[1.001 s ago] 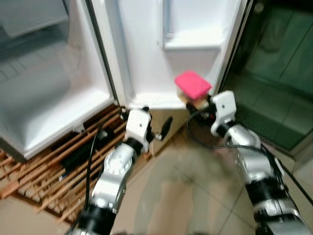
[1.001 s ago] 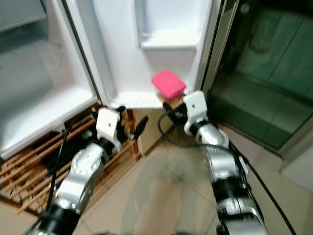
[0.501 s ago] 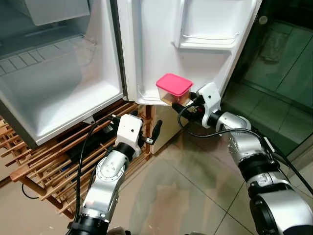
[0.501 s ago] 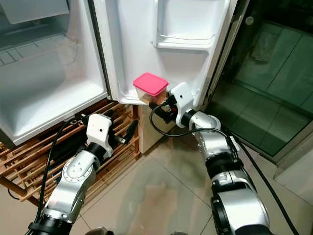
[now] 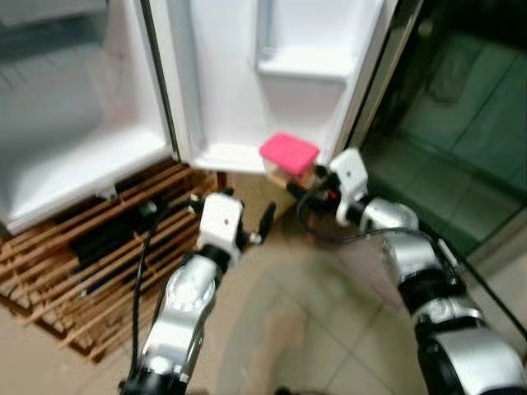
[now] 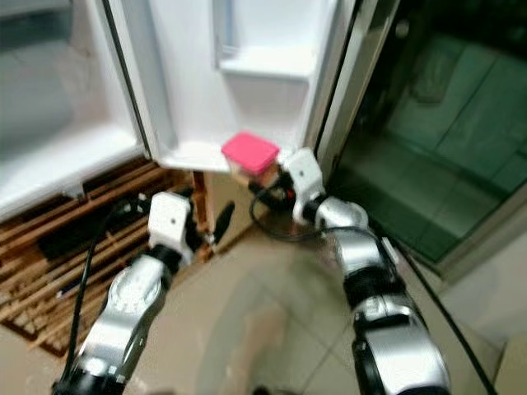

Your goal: Restocking fridge

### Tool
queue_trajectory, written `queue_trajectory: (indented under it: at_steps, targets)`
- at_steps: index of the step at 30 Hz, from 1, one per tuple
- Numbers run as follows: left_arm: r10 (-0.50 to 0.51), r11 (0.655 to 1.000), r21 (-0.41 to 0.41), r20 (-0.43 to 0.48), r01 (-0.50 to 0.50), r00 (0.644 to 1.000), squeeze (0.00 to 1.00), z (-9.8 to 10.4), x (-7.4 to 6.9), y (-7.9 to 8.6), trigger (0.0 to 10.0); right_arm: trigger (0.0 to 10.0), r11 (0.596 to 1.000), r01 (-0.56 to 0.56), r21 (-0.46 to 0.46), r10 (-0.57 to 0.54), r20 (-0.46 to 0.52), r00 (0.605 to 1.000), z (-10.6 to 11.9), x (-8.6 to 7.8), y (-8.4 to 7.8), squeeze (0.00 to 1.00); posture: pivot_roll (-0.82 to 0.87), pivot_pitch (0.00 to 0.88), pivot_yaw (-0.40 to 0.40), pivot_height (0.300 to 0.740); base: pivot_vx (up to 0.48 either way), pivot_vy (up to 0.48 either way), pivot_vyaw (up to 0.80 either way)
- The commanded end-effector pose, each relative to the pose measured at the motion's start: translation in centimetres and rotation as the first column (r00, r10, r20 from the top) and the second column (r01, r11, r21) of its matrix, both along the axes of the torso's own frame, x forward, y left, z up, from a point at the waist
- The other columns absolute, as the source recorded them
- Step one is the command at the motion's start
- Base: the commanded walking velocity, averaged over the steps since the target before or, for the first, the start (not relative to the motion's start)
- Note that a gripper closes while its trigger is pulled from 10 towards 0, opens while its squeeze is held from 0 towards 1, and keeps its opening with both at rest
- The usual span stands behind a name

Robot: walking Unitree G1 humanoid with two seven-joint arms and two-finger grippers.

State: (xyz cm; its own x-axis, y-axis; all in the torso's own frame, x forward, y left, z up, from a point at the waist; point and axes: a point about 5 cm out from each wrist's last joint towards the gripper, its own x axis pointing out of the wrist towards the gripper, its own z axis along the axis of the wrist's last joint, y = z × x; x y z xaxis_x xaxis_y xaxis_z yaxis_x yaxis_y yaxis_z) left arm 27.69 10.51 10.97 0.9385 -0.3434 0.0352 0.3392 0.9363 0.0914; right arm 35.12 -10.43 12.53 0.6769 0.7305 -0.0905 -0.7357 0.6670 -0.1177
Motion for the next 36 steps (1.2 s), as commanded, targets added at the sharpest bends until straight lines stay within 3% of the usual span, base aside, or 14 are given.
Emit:
queue_trajectory:
  at_steps: [1,10,15,22,31,36]
  targets:
    - [-0.007,1.000,0.001,0.004,0.007,1.000,0.00,0.3,0.2,-0.7,10.0,0.0,1.000,0.001,-0.005,-0.001,0.030,1.000,0.6,0.2,-0.6,0.00,0.04,0.024,-0.042,0.740,0.000,0.000,0.00]
    - [0.006,1.000,0.019,0.011,-0.006,1.000,0.00,0.4,0.5,-0.6,10.0,0.0,0.995,0.090,0.038,-0.091,0.023,0.996,0.9,0.9,-0.9,0.00,0.04,0.015,-0.044,0.740,0.000,0.000,0.00]
    - [0.009,1.000,0.006,0.018,-0.009,1.000,0.00,0.6,0.6,-0.8,10.0,0.0,0.992,0.113,0.051,-0.115,0.031,0.993,0.9,0.9,-0.5,0.00,0.03,0.013,-0.042,0.740,0.000,0.000,0.80]
    - [0.006,1.000,0.009,0.024,-0.006,1.000,0.00,0.7,0.7,-0.9,10.0,0.0,0.990,0.131,0.043,-0.132,0.032,0.991,0.7,0.9,-0.6,0.00,0.03,0.013,-0.040,0.740,0.480,0.000,0.80]
    - [0.007,0.999,0.045,0.020,-0.008,1.000,0.00,0.6,1.0,-1.0,10.0,0.0,0.988,0.148,0.041,-0.149,0.035,0.988,0.5,0.8,-0.7,0.00,0.03,0.013,-0.037,0.740,0.000,0.000,0.00]
    - [-0.029,0.997,0.077,0.052,0.025,0.998,0.00,0.9,0.8,-1.4,10.0,0.0,0.990,0.134,0.038,-0.136,0.034,0.990,-0.1,0.3,-0.3,0.00,0.02,0.013,-0.029,0.740,0.480,0.000,0.00]
